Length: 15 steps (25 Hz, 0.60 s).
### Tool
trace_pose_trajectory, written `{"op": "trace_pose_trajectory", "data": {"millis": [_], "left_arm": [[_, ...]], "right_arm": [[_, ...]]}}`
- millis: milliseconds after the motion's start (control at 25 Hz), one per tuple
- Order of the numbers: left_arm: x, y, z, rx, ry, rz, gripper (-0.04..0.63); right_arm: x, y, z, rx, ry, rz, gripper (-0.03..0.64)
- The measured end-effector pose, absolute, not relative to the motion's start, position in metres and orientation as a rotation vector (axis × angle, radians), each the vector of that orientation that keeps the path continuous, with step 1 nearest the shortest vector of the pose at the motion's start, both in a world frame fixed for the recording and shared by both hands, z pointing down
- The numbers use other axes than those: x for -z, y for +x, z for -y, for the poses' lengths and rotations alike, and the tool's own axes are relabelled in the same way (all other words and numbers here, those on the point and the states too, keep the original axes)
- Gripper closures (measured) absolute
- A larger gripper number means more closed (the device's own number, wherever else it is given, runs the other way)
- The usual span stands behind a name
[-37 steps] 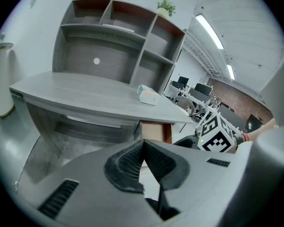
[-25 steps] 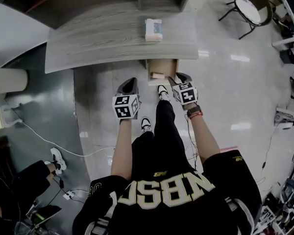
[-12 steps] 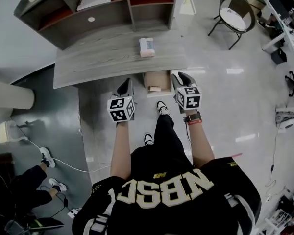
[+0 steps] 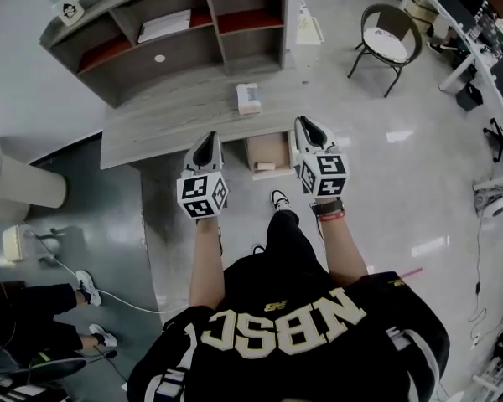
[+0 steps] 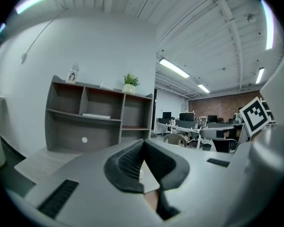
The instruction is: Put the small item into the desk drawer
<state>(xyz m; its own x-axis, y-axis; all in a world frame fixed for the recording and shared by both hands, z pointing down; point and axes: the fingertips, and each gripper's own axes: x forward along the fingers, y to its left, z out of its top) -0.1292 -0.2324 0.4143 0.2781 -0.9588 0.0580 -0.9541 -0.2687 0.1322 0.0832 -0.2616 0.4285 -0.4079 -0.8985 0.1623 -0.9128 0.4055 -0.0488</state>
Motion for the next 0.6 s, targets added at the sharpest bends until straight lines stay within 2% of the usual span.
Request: {"op": "trace_pose_trajectory", "data": {"millis": [160,600], "left_arm": [[-0.394,-0.128,0.22,0.065,2.447,1.833,0.581],[-0.38,-0.136,0.202,0.102,2.482,1.838,0.581]], "right_arm": [[-0.41,0.08,0.249,-0.153,1.668,2.562,0.606],[-0.388,0.085,0.223,-0.115,1.778,2.552,0.609]]}}
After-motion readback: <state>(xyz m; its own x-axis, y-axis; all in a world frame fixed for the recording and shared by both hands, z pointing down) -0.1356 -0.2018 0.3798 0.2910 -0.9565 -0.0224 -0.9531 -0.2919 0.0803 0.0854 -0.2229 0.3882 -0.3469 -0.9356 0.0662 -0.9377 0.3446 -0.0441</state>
